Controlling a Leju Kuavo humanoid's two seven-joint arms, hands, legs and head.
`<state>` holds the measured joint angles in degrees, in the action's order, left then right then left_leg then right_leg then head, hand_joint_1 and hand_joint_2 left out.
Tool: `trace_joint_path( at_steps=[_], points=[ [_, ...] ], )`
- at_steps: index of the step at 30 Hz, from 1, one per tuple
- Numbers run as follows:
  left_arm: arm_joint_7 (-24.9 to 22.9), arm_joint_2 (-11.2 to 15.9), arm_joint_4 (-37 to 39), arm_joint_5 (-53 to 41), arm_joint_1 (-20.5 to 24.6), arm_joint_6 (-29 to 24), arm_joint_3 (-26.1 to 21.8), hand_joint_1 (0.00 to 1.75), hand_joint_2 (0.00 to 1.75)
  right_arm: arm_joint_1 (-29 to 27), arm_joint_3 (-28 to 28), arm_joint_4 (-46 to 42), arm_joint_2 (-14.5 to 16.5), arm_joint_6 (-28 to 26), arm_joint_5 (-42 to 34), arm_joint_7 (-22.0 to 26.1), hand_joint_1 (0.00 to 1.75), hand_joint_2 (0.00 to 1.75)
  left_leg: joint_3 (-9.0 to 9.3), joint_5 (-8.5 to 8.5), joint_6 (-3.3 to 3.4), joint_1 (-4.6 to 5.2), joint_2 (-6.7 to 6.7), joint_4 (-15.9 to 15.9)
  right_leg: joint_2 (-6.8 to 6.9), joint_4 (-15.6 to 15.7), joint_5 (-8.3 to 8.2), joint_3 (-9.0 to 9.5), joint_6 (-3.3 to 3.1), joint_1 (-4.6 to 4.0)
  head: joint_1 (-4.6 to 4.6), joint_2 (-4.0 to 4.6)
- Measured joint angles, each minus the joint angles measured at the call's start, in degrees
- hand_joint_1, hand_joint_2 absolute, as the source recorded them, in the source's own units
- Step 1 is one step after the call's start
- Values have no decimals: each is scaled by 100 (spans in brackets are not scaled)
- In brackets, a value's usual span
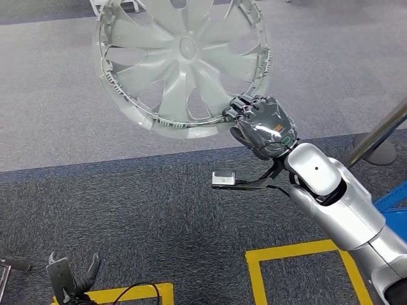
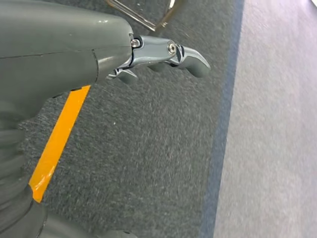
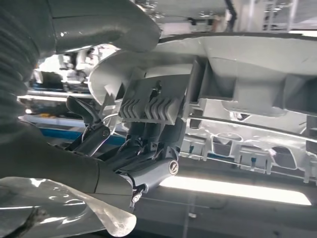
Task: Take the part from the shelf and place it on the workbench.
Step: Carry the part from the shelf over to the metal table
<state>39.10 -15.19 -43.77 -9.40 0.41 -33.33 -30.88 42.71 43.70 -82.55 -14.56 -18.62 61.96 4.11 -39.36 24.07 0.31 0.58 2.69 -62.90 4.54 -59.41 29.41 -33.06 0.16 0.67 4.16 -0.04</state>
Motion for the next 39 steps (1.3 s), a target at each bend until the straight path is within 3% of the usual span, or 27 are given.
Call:
trace_joint_path(
  at_steps=[2,4,5,7,9,10,11,12,13,15,17,19,20,22,24,26,27,28,30,32,34,35,37,39],
  points=[
    [0,2,4,-20,21,0,0,0,175,9,0,0,0,-1,4,4,175,175,141,0,56,77,154,288,127,15,29,25,39,-35,-7,0],
    [1,10,11,-37,21,-10,-1,0,175,13,4,-2,1,0,7,10,175,175,162,4,104,87,43,356,261,38,63,41,89,-51,-4,0],
    [1,16,14,-43,16,-17,-4,0,175,12,6,-3,-1,1,9,14,175,175,188,-6,127,73,-29,392,239,12,108,37,115,-42,-10,1],
    [1,27,19,-50,21,-24,-14,0,175,17,3,-8,-3,2,10,14,175,175,244,-32,177,30,-164,457,-42,-375,315,-155,146,-28,-41,1],
    [0,25,28,-60,32,-25,-20,0,175,17,1,-9,-13,1,10,10,175,175,255,-34,207,12,-304,464,-366,-1137,568,-575,150,-15,-68,0],
    [0,21,33,-63,32,-25,-21,0,175,10,2,-8,-18,2,10,10,175,175,259,-31,216,9,-385,460,-424,-1436,612,-782,159,-12,-73,0],
    [0,19,38,-67,30,-24,-22,0,175,3,3,-7,-23,2,11,13,175,175,266,-28,219,5,-471,455,-448,-1555,553,-914,169,-6,-75,0],
    [0,19,41,-69,29,-22,-24,0,175,-2,4,-8,-24,3,11,17,175,175,274,-21,216,-3,-561,445,-462,-1461,388,-938,178,2,-76,0],
    [0,19,43,-72,28,-19,-26,0,175,-4,5,-9,-24,4,11,21,175,175,281,-11,205,-14,-652,428,-497,-1176,151,-861,187,17,-77,0],
    [0,19,43,-77,32,-13,-30,0,175,-1,4,-11,-27,3,11,29,175,175,258,27,156,-32,-819,359,-740,-454,-217,-577,202,76,-80,0],
    [1,19,44,-82,37,-11,-32,0,175,1,3,-13,-31,2,11,34,175,175,195,42,87,-48,-964,308,-911,-105,-285,-400,190,104,-80,0],
    [1,28,45,-85,26,-12,-33,0,175,5,5,-15,-30,2,11,39,175,175,151,24,27,-66,-1090,310,-803,-80,-273,-358,136,97,-80,0],
    [1,33,45,-85,15,-12,-34,0,175,7,7,-15,-27,2,13,42,175,175,133,44,-1,-59,-1052,285,-731,-69,-277,-345,104,102,-69,0],
    [0,44,46,-86,13,-13,-36,0,175,10,6,-19,-23,2,15,48,175,175,-8,248,-59,-45,-761,-38,-582,-44,-279,-315,40,112,-18,0],
    [0,41,47,-88,23,-11,-37,0,175,10,1,-22,-21,1,16,50,175,175,-325,603,-112,-62,-437,-745,-430,-41,-261,-297,0,87,20,0],
    [0,40,50,-89,20,-11,-37,0,175,8,4,-22,-22,2,18,51,175,175,-552,750,-140,-92,-348,-1239,-273,-41,-241,-285,-7,76,20,0],
    [-1,39,52,-89,16,-11,-37,0,175,7,7,-22,-22,2,20,52,175,175,-523,664,-146,-102,-334,-1188,-199,-41,-230,-277,-4,76,21,0],
    [-1,39,54,-89,14,-11,-37,0,175,7,9,-24,-22,2,21,54,175,175,-390,492,-143,-109,-303,-927,-125,-41,-217,-263,3,76,21,0],
    [0,39,54,-89,20,-11,-37,0,175,8,9,-29,-22,2,23,56,175,175,8,166,-107,-67,-35,-142,10,-42,-183,-223,39,56,24,0],
    [1,38,54,-89,32,-11,-37,0,175,10,5,-33,-22,1,23,57,175,175,208,77,-34,-1,183,282,131,-33,-154,-187,89,19,20,0],
    [1,42,55,-89,31,-11,-38,0,175,12,3,-39,-21,-1,25,59,175,175,212,87,42,17,91,319,261,2,-132,-137,148,6,14,0],
    [1,43,55,-89,23,-11,-39,0,175,13,2,-44,-22,-1,25,60,175,175,230,77,76,6,16,346,243,-2,-102,-125,180,15,9,0],
    [1,45,55,-88,25,-10,-44,0,175,14,-2,-55,-25,-5,21,59,175,175,275,51,149,-28,-132,398,-30,-265,78,-240,215,41,-17,0],
    [0,31,57,-90,37,-8,-46,0,175,4,-4,-60,-29,-9,16,55,175,175,288,46,194,-44,-272,408,-360,-953,381,-608,217,51,-46,0]
  ],
)
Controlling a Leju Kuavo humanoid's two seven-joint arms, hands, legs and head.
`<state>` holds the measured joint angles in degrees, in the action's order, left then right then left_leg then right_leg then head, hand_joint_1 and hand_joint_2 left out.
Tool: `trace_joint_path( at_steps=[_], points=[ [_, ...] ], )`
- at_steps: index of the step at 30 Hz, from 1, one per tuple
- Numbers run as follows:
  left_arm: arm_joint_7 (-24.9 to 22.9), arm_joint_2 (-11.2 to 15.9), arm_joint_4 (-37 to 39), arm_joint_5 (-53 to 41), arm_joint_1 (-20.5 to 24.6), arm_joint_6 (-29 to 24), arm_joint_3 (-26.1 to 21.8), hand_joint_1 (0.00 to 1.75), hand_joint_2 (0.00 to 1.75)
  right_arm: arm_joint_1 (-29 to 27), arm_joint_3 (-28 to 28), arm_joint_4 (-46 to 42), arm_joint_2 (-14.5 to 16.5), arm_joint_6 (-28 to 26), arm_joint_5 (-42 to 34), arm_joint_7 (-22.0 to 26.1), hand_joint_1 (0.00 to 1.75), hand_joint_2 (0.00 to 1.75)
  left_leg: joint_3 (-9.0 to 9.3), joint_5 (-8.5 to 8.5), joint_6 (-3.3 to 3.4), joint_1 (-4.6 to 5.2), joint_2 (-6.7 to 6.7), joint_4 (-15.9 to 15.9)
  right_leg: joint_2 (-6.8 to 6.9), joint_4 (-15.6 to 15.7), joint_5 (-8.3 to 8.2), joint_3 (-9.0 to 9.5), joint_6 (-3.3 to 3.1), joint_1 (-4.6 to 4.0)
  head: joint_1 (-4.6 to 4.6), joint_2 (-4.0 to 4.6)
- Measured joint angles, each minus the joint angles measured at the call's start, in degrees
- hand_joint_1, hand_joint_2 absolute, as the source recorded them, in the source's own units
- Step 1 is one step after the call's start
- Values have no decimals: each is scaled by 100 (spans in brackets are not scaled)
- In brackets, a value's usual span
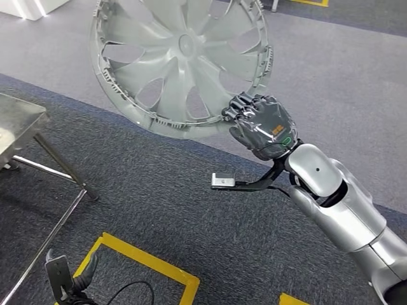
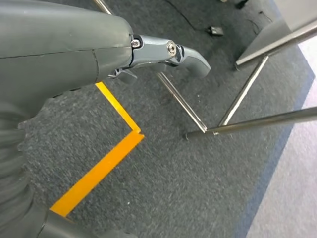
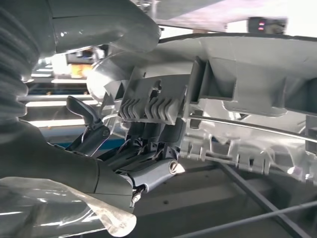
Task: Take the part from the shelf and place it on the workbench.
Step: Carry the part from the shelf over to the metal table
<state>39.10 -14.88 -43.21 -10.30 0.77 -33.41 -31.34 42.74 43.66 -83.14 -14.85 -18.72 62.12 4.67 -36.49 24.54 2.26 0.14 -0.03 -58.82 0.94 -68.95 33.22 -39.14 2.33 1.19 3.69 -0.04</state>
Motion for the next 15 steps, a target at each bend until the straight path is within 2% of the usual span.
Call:
trace_joint_path(
  at_steps=[1,2,3,4,5,6,7,8,9,10,11,12,13,15],
  points=[
    [0,-9,1,-1,1,1,0,0,175,-10,1,0,-1,-2,-2,-1,175,175,1,2,13,3,-69,-1,-62,-350,116,-199,3,-3,-8,0],
    [0,-15,2,-1,-1,2,-1,0,175,-21,2,0,-2,-2,-2,2,175,175,5,6,20,7,-154,-4,-88,-581,138,-360,6,-6,-8,0],
    [0,-18,3,1,-4,2,-4,0,175,-31,3,0,-2,-3,-2,6,175,175,12,10,22,9,-248,-8,-100,-607,45,-427,3,-7,-7,0],
    [1,-19,4,1,-7,2,-7,0,175,-38,3,0,-2,-2,-2,10,175,175,21,18,21,9,-342,-15,-119,-417,-148,-385,-6,-6,-8,0],
    [1,-20,5,1,-10,2,-10,0,175,-42,3,0,-4,-2,-3,12,175,175,28,31,12,4,-446,-30,-195,-54,-407,-262,-19,0,-9,0],
    [1,-22,7,1,-10,2,-13,0,175,-41,2,0,-11,-2,-5,13,175,175,19,49,-7,2,-531,-52,-340,323,-594,-89,-37,19,-8,0],
    [1,-24,8,1,-9,3,-15,0,175,-40,0,-1,-18,-4,-7,11,175,175,-5,63,-31,-8,-611,-81,-474,634,-705,56,-45,35,-5,0],
    [1,-26,9,1,-10,4,-16,0,175,-43,-1,-2,-25,-6,-9,9,175,175,-35,68,-64,-24,-680,-101,-581,826,-743,151,-51,42,-3,0],
    [1,-27,11,1,-15,5,-18,0,175,-44,1,-4,-30,-9,-11,8,175,175,-64,63,-99,-41,-748,-105,-613,880,-711,194,-61,40,-4,0],
    [1,-27,14,1,-22,6,-19,0,175,-43,2,-7,-29,-13,-10,9,175,175,-82,52,-132,-59,-824,-99,-553,913,-705,209,-70,31,-6,0],
    [1,-23,17,1,-34,5,-20,0,175,-40,2,-10,-30,-13,-10,9,175,175,-89,54,-163,-68,-840,-94,-483,933,-706,229,-90,31,-10,0],
    [1,-20,19,1,-43,4,-20,0,175,-37,1,-14,-29,-14,-10,9,175,175,-110,90,-196,-55,-737,-138,-406,956,-703,262,-118,36,4,0],
    [0,-17,21,0,-45,4,-20,0,175,-36,1,-18,-28,-13,-10,9,175,175,-173,179,-229,-40,-567,-281,-323,983,-701,296,-146,43,22,0],
    [0,-16,23,-4,-32,11,-21,0,175,-40,-2,-25,-29,-11,-12,2,175,175,-460,482,-293,-32,-178,-902,-157,1007,-673,361,-196,35,54,0]
  ],
)
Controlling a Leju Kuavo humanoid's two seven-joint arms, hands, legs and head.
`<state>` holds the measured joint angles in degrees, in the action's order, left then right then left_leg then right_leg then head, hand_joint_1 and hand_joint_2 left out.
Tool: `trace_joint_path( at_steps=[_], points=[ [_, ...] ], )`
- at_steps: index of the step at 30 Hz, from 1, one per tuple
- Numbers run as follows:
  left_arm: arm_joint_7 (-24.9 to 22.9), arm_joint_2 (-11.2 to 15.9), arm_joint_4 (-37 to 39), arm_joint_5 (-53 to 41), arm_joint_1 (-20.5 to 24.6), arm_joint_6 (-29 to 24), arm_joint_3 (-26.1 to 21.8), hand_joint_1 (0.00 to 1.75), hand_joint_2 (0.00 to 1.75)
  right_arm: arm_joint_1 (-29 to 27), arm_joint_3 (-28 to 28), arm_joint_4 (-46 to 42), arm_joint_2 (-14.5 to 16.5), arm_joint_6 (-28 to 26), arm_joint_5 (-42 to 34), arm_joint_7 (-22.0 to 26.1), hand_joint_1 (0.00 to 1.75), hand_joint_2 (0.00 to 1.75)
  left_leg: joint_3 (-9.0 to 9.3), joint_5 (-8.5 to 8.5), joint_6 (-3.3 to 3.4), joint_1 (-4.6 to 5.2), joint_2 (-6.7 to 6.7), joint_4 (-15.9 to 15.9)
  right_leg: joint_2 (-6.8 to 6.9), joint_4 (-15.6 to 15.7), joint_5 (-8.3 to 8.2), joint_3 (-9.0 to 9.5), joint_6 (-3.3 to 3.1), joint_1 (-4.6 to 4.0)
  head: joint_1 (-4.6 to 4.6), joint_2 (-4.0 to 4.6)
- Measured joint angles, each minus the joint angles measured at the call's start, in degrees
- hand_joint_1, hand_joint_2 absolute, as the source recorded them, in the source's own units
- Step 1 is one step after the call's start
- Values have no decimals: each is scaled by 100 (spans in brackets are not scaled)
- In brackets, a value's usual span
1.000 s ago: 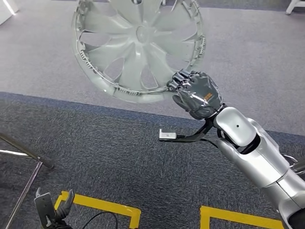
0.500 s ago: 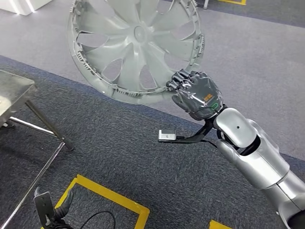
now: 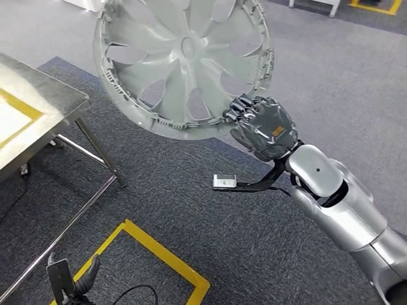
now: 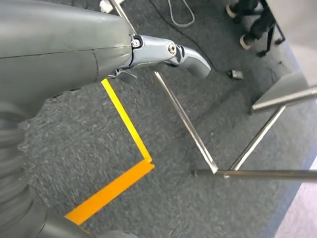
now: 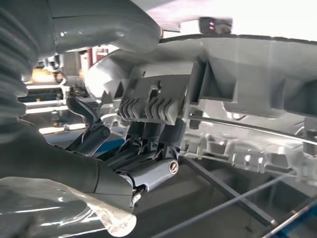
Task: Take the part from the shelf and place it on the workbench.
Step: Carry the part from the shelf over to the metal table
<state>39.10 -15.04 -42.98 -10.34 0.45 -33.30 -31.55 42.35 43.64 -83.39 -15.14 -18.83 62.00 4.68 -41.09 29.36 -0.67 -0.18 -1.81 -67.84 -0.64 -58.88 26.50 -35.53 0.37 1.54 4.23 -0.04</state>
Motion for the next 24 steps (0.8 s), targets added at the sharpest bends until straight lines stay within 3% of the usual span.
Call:
trace_joint_path(
  at_steps=[2,3,4,5,7,9,11,12,14,16,18,19,20,22,24],
  points=[
    [0,0,4,-4,7,11,-1,0,175,-1,1,-2,-1,1,-2,-3,175,175,-325,208,-43,-31,99,-652,167,0,41,48,-16,-7,2,0],
    [0,0,7,-4,4,15,-1,0,175,-4,3,-2,-1,1,-2,-2,175,175,-376,166,-56,-44,113,-735,247,0,63,73,-14,-7,2,0],
    [0,1,8,-4,1,20,-1,0,175,-6,4,-3,-1,1,-2,-1,175,175,-320,26,-63,-52,134,-599,322,-1,85,102,-7,-6,3,0],
    [1,2,9,-4,0,23,-1,0,175,-8,6,-5,-1,1,-1,0,175,175,-160,-187,-58,-55,187,-261,394,-1,110,138,4,-6,3,0],
    [0,4,10,-5,8,30,-1,0,175,-5,2,-11,-2,1,-2,2,175,175,214,-494,-13,-4,440,509,527,3,163,208,47,-26,5,0],
    [-1,3,15,-9,21,35,-1,0,175,2,-2,-19,-3,1,-3,2,175,175,370,-536,63,60,600,844,650,19,204,254,105,-64,1,0],
    [0,8,20,-11,17,32,-2,0,175,10,-3,-37,-2,1,-2,3,175,175,372,-522,143,71,496,868,770,48,236,301,169,-76,-3,0],
    [0,14,22,-7,9,28,-4,0,175,14,-3,-50,-5,1,-2,6,175,175,386,-525,178,58,420,890,726,32,275,308,198,-63,-9,0],
    [1,30,32,8,13,22,-13,0,175,18,-6,-72,-20,0,-2,6,175,175,427,-536,251,23,291,930,434,-243,463,179,225,-33,-34,0],
    [0,36,74,31,29,28,-21,0,175,10,-8,-75,-41,-1,-3,3,175,175,436,-529,293,15,153,936,143,-960,768,-218,224,-29,-61,0],
    [-1,51,160,63,36,34,-43,0,175,-17,-8,-74,-61,-1,-3,3,175,175,442,-519,308,23,-10,933,74,-1524,877,-589,222,-38,-71,0],
    [-2,67,219,77,36,25,-68,0,175,-29,-7,-74,-68,-1,-3,5,175,175,450,-514,308,27,-96,929,64,-1511,762,-640,213,-42,-71,0],
    [-5,90,284,83,36,-1,-102,0,175,-37,-7,-74,-76,-1,-3,8,175,175,459,-507,304,28,-183,921,40,-1309,561,-595,198,-42,-72,0],
    [-11,146,468,82,46,-99,-197,0,175,-42,-9,-74,-104,-2,-4,8,175,175,459,-479,272,27,-351,890,-181,-585,127,-309,164,-22,-71,0],
    [-11,241,729,34,59,-271,-328,0,175,-44,-14,-84,-138,-9,-10,2,175,175,412,-466,217,4,-488,849,-393,-110,-3,-80,147,-9,-67,0]
  ],
)
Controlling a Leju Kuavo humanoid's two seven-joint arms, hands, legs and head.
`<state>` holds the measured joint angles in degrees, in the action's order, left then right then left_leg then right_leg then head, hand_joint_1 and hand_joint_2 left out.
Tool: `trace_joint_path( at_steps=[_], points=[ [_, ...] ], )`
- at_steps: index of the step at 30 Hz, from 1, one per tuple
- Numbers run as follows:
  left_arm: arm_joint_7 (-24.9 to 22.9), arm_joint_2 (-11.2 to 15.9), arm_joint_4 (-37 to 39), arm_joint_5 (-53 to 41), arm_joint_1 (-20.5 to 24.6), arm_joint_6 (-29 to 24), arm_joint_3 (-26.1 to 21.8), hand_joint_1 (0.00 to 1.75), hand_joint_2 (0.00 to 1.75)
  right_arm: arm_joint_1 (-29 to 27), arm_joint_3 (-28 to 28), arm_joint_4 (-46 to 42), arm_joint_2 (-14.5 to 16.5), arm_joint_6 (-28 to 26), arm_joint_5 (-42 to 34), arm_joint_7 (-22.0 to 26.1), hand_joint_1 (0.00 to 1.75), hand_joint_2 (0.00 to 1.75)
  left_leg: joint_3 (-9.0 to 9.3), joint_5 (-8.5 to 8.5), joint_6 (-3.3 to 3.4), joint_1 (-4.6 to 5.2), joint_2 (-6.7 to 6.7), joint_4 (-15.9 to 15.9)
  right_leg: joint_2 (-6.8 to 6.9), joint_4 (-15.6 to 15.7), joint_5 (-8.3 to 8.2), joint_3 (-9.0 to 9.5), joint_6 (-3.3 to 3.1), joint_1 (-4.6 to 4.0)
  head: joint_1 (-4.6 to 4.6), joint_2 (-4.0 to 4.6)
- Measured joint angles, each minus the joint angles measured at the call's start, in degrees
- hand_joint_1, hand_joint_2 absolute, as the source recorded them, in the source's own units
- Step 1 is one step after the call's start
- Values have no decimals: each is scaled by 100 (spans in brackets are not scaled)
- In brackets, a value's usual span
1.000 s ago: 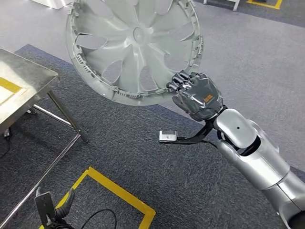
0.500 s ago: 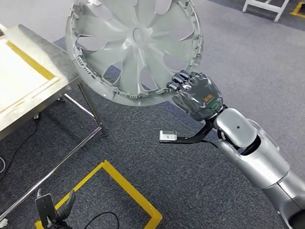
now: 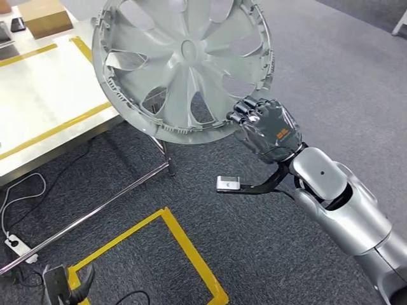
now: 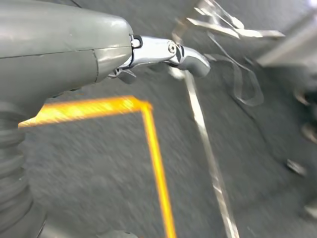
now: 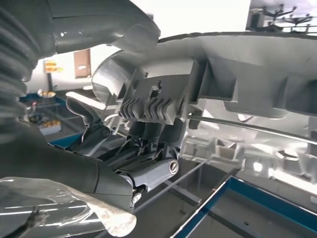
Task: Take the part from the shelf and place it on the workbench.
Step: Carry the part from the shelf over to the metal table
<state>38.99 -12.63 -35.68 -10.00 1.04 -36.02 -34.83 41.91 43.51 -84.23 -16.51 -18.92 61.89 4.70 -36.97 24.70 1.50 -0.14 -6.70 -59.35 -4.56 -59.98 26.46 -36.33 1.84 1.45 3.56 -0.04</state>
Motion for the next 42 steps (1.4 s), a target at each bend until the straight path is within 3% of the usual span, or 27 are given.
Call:
trace_joint_path(
  at_steps=[1,3,5,7,9,10,12,14,16,18,19,21,23,24,25,26,27,29,31,33,34,36,38,40,41,42],
  points=[
    [2,59,148,-41,-1,-100,-68,0,175,-4,-2,-8,-11,-5,-4,-3,175,175,-26,-8,-35,-17,-59,-3,-17,38,36,42,-10,-6,-1,0],
    [4,194,439,-123,-27,-279,-192,0,175,-14,-10,-32,-24,-15,-12,-6,175,175,-49,-13,-101,-37,-141,3,104,85,45,77,-45,-11,-3,0],
    [2,317,708,-174,-51,-374,-308,0,175,-32,-37,-59,-55,-23,-19,-7,175,175,-138,109,-166,-12,84,-196,253,124,56,142,-106,11,39,0],
    [-19,412,928,-219,-46,-410,-426,0,175,-62,-78,-79,-96,-35,-27,-14,175,175,-436,384,-229,-15,446,-812,411,137,85,197,-154,3,84,0],
    [-57,468,1104,-247,-38,-416,-557,0,175,-93,-101,-84,-133,-43,-29,-22,175,175,-747,550,-262,-41,583,-1405,572,135,120,234,-166,-14,88,0],
    [-72,479,1174,-256,-44,-417,-613,0,175,-109,-104,-85,-145,-44,-28,-25,175,175,-781,495,-263,-46,606,-1451,648,135,140,256,-166,-19,89,0],
    [-90,502,1275,-294,-56,-418,-699,0,175,-130,-107,-93,-159,-43,-28,-25,175,175,-529,138,-230,-37,688,-927,792,135,184,315,-157,-30,88,0],
    [-152,516,1319,-534,-39,-419,-809,0,175,-134,-122,-111,-175,-43,-30,-26,175,175,-176,-95,-155,39,944,-231,922,141,228,367,-126,-59,88,0],
    [-253,508,1329,-967,-6,-420,-1036,0,175,-137,-142,-133,-201,-45,-33,-32,175,175,-64,-84,-80,113,1068,21,1053,151,265,397,-73,-90,87,0],
    [-306,484,1330,-1258,2,-422,-1302,0,175,-140,-150,-161,-215,-46,-36,-35,175,175,-57,-85,-18,108,938,52,1166,165,309,424,-7,-96,87,0],
    [-316,468,1330,-1333,-6,-425,-1416,0,175,-142,-153,-174,-221,-46,-36,-34,175,175,-33,-89,9,90,873,75,1114,139,357,425,24,-87,80,0],
    [-342,437,1330,-1464,2,-428,-1588,0,175,-150,-170,-192,-240,-49,-37,-36,175,175,12,-104,59,45,744,118,809,-227,586,255,59,-69,48,0],
    [-375,411,1330,-1601,40,-429,-1757,0,175,-184,-191,-196,-267,-53,-38,-42,175,175,14,-98,87,35,595,115,530,-982,901,-130,61,-67,25,0],
    [-387,400,1330,-1649,56,-429,-1839,0,175,-207,-197,-196,-278,-55,-39,-44,175,175,16,-95,94,35,508,109,486,-1291,973,-316,61,-69,24,0],
    [-395,388,1330,-1675,61,-429,-1909,0,175,-226,-200,-196,-287,-55,-38,-44,175,175,18,-91,97,37,421,101,468,-1415,935,-425,59,-71,23,0],
    [-397,378,1330,-1688,60,-429,-1966,0,175,-238,-202,-196,-293,-55,-38,-43,175,175,21,-87,95,37,332,90,453,-1318,785,-430,51,-71,23,0],
    [-397,366,1330,-1699,59,-429,-2011,0,175,-242,-204,-196,-295,-55,-38,-42,175,175,24,-80,88,35,245,76,409,-996,544,-322,42,-67,23,0],
    [-397,352,1330,-1730,68,-429,-2087,0,175,-247,-215,-196,-308,-56,-38,-43,175,175,0,-63,52,26,85,34,125,-266,198,-16,24,-30,26,0],
    [-396,349,1330,-1780,81,-429,-2161,0,175,-255,-227,-204,-324,-64,-39,-49,175,175,-61,-67,-5,8,-51,4,-91,51,140,144,5,-6,28,0],
    [-388,349,1331,-1819,74,-430,-2239,0,175,-269,-230,-213,-330,-75,-38,-50,175,175,-95,-92,-67,-11,-188,13,-1,78,145,179,-36,-9,23,0],
    [-382,338,1334,-1837,64,-431,-2275,0,175,-278,-231,-213,-331,-78,-37,-49,175,175,-104,-82,-98,-4,-172,1,76,95,144,204,-66,-4,25,0],
    [-371,325,1342,-1872,65,-437,-2339,0,175,-293,-233,-217,-333,-81,-37,-51,175,175,-211,63,-162,26,102,-234,237,130,144,260,-134,20,71,0],
    [-368,316,1346,-1889,96,-442,-2385,0,175,-306,-244,-220,-340,-85,-38,-58,175,175,-544,396,-224,15,472,-935,407,136,169,299,-177,4,116,0],
    [-369,307,1348,-1894,114,-442,-2412,0,175,-319,-255,-220,-348,-86,-37,-62,175,175,-855,595,-258,-20,603,-1567,587,136,205,333,-187,-8,116,0],
    [-369,302,1349,-1895,111,-442,-2421,0,175,-327,-256,-220,-349,-86,-37,-61,175,175,-868,537,-260,-30,620,-1594,668,135,226,356,-184,-10,118,0],
    [-369,301,1349,-1896,108,-442,-2430,0,175,-334,-256,-220,-349,-86,-37,-60,175,175,-762,378,-247,-32,643,-1389,744,135,252,390,-176,-13,117,0]
  ],
)
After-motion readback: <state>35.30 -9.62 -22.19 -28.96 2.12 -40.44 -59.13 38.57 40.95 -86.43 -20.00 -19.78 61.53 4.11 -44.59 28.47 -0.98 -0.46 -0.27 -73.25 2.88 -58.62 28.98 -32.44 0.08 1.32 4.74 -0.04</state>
